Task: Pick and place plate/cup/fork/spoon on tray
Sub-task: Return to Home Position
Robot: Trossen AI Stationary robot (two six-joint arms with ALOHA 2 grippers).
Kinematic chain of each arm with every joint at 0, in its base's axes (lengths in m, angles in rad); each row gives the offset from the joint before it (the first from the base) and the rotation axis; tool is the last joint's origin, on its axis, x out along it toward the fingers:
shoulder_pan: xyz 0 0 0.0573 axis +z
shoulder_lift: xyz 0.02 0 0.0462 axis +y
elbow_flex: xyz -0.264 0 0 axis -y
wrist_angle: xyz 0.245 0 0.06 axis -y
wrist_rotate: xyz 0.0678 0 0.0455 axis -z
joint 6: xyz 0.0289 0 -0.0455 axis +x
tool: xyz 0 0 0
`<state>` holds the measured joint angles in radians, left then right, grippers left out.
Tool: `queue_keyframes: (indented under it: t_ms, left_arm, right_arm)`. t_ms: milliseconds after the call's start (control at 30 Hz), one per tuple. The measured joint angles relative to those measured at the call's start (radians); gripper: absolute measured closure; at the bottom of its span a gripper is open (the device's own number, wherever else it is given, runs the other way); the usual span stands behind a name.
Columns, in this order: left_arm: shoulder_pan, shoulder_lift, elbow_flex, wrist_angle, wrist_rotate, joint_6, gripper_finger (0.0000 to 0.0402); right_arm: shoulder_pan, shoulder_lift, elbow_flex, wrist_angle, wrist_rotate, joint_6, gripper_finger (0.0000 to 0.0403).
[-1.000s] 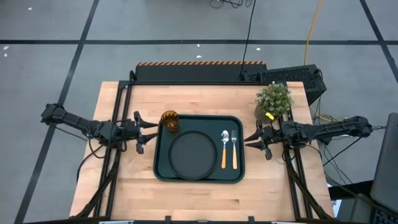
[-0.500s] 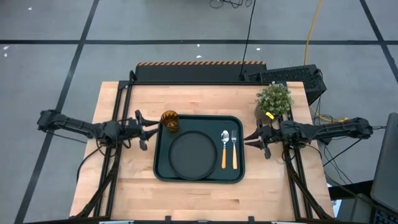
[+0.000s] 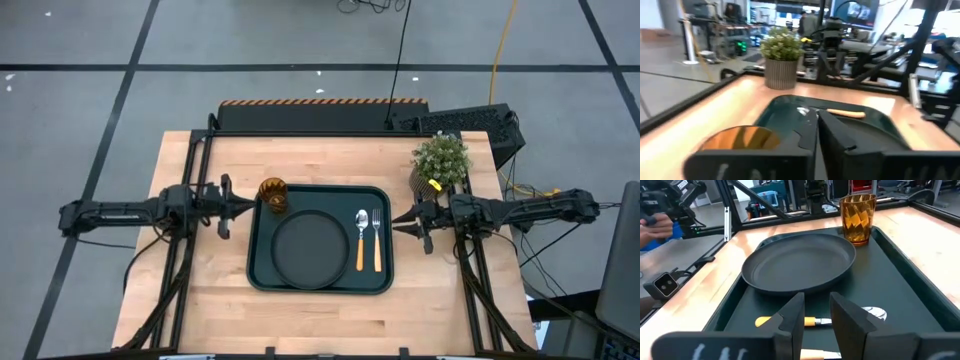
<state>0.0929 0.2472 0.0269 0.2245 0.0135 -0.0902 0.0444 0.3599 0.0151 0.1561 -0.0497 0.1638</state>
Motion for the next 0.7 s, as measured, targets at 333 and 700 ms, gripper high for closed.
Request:
queue_keyframes:
  t_ms: [333, 700]
  left_arm:
    - [0.003, 0.0, 0.0, -0.132, -0.019, -0.054, 0.0398]
    - [-0.071, 0.0, 0.0, -0.216, -0.132, -0.099, 0.04]
  right_arm:
    - [0.0, -0.011, 0.0, 0.117, -0.027, -0.015, 0.0319]
    - [0.0, -0.064, 0.0, 0.081, -0.056, 0.009, 0.0395]
